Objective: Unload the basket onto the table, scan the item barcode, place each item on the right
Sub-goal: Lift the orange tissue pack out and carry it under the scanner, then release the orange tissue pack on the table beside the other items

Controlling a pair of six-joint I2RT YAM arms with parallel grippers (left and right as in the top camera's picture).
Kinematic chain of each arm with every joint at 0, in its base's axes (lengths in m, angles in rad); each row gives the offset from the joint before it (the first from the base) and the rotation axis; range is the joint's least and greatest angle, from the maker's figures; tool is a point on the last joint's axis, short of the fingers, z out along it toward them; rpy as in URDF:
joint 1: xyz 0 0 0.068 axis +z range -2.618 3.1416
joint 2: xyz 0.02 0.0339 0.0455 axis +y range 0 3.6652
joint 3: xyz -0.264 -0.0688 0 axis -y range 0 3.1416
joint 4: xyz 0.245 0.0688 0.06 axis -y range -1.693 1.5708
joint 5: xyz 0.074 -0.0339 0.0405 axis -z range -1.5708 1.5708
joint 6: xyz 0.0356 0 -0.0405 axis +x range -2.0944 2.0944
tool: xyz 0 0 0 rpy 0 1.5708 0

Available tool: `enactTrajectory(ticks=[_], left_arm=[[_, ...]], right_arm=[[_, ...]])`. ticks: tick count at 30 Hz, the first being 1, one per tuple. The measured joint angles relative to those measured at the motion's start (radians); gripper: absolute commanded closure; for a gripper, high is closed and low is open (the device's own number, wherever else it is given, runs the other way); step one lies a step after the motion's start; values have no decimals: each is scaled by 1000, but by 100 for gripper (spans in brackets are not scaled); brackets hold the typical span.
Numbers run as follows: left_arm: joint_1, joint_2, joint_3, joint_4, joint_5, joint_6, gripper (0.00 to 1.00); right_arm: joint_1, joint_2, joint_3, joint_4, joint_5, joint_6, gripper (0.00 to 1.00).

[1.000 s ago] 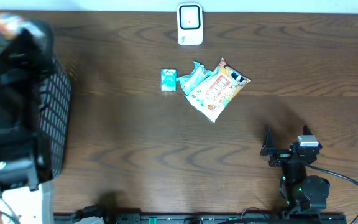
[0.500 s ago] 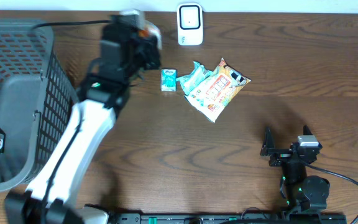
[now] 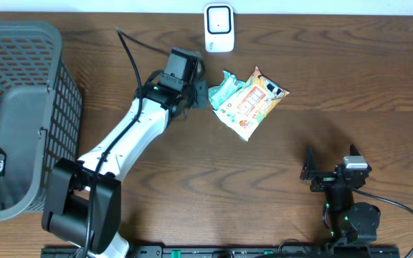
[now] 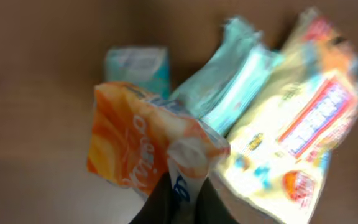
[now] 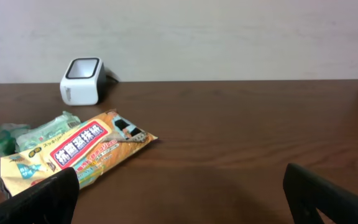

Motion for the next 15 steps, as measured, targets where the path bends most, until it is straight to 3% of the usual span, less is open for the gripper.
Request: enactTrajectory(ticks=[4, 15], left_arm=[[0, 0, 0, -71, -29, -103, 93], [-37, 106, 0, -44, -48, -276, 92]], right_arm=[[0, 0, 0, 0, 0, 0, 1], [0, 0, 0, 0, 0, 0, 1]])
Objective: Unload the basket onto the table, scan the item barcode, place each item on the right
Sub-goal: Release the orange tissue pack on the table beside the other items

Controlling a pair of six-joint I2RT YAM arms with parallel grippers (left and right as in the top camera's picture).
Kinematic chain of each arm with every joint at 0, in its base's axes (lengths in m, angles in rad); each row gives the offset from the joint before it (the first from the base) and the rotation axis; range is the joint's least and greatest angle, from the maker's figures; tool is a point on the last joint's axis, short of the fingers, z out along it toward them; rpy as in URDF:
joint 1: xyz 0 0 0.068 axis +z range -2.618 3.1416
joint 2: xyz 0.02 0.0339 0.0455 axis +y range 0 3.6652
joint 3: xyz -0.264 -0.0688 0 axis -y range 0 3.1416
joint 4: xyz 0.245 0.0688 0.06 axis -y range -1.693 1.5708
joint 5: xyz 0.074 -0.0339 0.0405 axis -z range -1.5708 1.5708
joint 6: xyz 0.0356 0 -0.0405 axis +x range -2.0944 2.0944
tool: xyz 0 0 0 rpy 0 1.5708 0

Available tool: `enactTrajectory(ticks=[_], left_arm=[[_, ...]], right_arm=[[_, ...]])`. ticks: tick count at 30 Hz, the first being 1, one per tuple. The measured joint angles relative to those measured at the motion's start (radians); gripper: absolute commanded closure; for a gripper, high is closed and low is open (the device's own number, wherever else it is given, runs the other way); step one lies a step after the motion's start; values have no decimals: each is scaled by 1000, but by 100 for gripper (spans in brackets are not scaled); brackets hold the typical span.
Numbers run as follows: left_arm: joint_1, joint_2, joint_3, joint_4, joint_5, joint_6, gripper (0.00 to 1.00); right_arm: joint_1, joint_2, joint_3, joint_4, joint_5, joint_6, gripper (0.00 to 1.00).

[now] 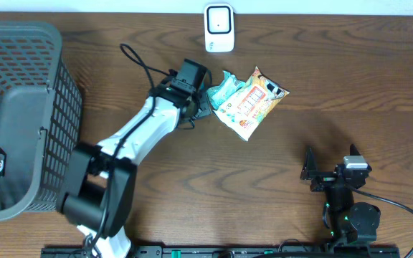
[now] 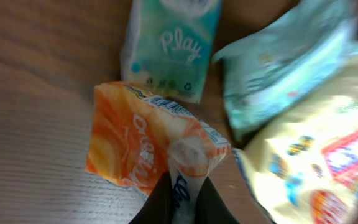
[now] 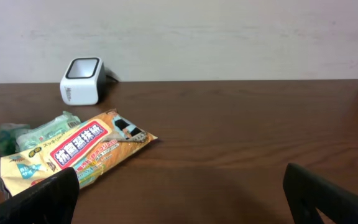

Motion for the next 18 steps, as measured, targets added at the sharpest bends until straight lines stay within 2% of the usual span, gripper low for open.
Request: enactTrajectory(ticks=[3, 5, 8, 10, 13, 18], left_arm=[[-7, 51, 0, 20, 1, -30, 92], [-13, 64, 0, 47, 2, -40, 77], [-24, 64, 0, 107, 13, -56, 75], [-32, 64, 0, 156, 28, -58, 66], [-36, 64, 0, 215, 52, -55, 64], [-26, 61, 0, 217, 72, -15, 64]], right_arm=[[0, 0, 0, 0, 0, 0, 1], [0, 0, 0, 0, 0, 0, 1], [0, 0, 0, 0, 0, 0, 1], [0, 0, 0, 0, 0, 0, 1], [0, 0, 0, 0, 0, 0, 1], [0, 0, 0, 0, 0, 0, 1]])
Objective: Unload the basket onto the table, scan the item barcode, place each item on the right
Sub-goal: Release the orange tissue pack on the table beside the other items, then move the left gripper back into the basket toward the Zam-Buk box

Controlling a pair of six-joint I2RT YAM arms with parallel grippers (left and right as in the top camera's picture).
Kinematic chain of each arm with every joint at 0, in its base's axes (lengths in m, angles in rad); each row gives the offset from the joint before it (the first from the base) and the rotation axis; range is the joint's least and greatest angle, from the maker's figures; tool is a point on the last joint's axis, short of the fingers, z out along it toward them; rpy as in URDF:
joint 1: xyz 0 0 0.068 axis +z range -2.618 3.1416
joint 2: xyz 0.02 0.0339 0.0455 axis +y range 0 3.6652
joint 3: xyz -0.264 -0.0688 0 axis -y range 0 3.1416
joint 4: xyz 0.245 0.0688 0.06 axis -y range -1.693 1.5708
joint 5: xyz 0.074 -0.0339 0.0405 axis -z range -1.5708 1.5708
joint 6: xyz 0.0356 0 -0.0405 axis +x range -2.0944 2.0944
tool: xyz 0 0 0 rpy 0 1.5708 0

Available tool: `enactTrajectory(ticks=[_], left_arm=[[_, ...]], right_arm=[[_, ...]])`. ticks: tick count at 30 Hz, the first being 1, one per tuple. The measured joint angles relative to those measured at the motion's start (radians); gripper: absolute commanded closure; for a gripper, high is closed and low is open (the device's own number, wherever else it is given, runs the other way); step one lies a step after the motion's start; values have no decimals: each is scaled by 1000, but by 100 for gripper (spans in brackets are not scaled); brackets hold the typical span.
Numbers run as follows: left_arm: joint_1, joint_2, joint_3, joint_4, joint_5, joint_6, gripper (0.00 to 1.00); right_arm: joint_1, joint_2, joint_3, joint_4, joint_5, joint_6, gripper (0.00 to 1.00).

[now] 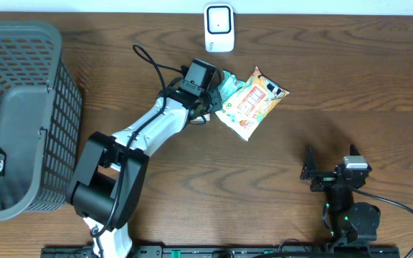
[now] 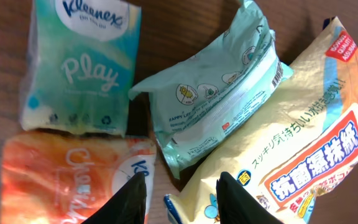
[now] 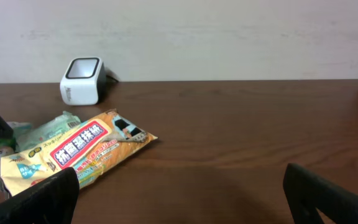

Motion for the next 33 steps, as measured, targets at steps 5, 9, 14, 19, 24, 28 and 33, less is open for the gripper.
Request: enactTrajectory(ticks=[5, 9, 14, 19, 24, 28, 33], left_arm=[[38, -97, 0, -44, 4, 109, 64], [119, -285, 33, -111, -11, 190, 47], [268, -536, 69, -181, -88, 290, 38], [458, -711, 70, -209, -180, 402, 30], [679, -801, 70, -212, -236, 447, 30], [875, -817, 70, -238, -259, 469, 30], [1081, -770, 70, -274, -265, 534, 30]], right_arm=[[0, 0, 0, 0, 0, 0, 1], [0, 0, 0, 0, 0, 0, 1], [0, 0, 0, 0, 0, 0, 1], [0, 0, 0, 0, 0, 0, 1], [0, 0, 0, 0, 0, 0, 1], [0, 0, 0, 0, 0, 0, 1], [0, 0, 0, 0, 0, 0, 1]])
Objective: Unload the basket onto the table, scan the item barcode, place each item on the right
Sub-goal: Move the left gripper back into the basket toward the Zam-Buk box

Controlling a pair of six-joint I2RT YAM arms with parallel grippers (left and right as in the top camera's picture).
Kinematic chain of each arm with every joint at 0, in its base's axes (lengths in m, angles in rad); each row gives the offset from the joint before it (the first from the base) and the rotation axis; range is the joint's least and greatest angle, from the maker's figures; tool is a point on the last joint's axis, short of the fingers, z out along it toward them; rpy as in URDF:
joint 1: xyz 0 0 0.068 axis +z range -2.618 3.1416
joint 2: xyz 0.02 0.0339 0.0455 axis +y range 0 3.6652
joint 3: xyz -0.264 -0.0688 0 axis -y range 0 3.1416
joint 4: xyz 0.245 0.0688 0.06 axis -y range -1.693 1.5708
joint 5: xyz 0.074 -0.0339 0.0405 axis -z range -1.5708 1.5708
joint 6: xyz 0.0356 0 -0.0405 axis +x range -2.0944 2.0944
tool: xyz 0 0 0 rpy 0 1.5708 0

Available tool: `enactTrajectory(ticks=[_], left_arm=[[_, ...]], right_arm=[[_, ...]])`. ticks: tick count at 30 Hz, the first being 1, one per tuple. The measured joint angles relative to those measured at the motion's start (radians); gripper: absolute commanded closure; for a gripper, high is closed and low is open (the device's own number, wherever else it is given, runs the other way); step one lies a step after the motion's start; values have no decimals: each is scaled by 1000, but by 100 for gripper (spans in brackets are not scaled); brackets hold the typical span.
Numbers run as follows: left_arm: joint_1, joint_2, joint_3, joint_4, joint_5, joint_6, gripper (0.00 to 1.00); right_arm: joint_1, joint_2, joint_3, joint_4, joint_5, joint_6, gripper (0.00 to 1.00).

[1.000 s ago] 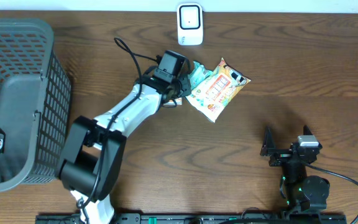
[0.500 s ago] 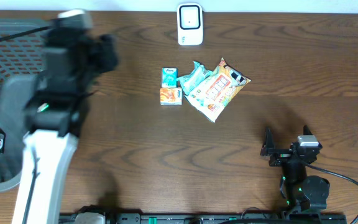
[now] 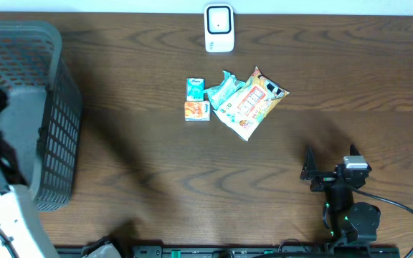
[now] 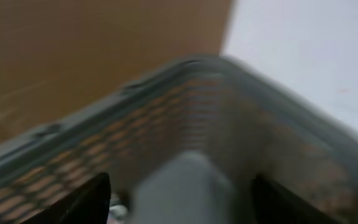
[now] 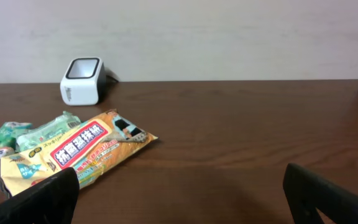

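Note:
The white barcode scanner (image 3: 219,29) stands at the table's far edge. In front of it lie four packs: a teal Kleenex pack (image 3: 195,89), an orange tissue pack (image 3: 197,110), a mint wipes pack (image 3: 224,89) and a yellow snack bag (image 3: 251,102). My left gripper (image 4: 182,208) is open and empty, blurred, looking into the grey basket (image 4: 191,118) at the far left. My right gripper (image 5: 179,202) rests open near the front right, well away from the packs.
The grey mesh basket (image 3: 49,93) fills the left end of the table, with the blurred left arm over it. The scanner (image 5: 82,81) and the snack bag (image 5: 79,152) show at the left of the right wrist view.
My left arm has left the packs and is now over the basket at the far left, still open. The orange pack lies on the table below the teal one. The right arm has not moved.
My left gripper was shut on the orange tissue pack beside the other packs, then nearer the teal Kleenex pack. Then it stood open with the orange pack lying under the teal one. Now the arm is over the basket.

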Motion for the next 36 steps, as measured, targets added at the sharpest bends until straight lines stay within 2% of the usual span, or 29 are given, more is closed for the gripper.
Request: enactTrajectory(ticks=[4, 6, 9, 16, 18, 19, 22, 30, 36], left_arm=[[108, 68, 0, -31, -3, 102, 25], [140, 119, 0, -85, -5, 196, 24], [156, 189, 0, -156, -5, 320, 25], [158, 317, 0, -217, -5, 503, 25], [158, 343, 0, -224, -19, 546, 38], [157, 354, 0, -224, -32, 562, 45], [158, 394, 0, -223, -84, 595, 49], [158, 465, 0, -222, -130, 619, 43], [157, 506, -2, -220, -133, 624, 42]], right_arm=[[0, 0, 0, 0, 0, 0, 1], [0, 0, 0, 0, 0, 0, 1], [0, 0, 0, 0, 0, 0, 1], [0, 0, 0, 0, 0, 0, 1], [0, 0, 0, 0, 0, 0, 1], [0, 0, 0, 0, 0, 0, 1], [0, 0, 0, 0, 0, 0, 1], [0, 0, 0, 0, 0, 0, 1], [0, 0, 0, 0, 0, 0, 1]])
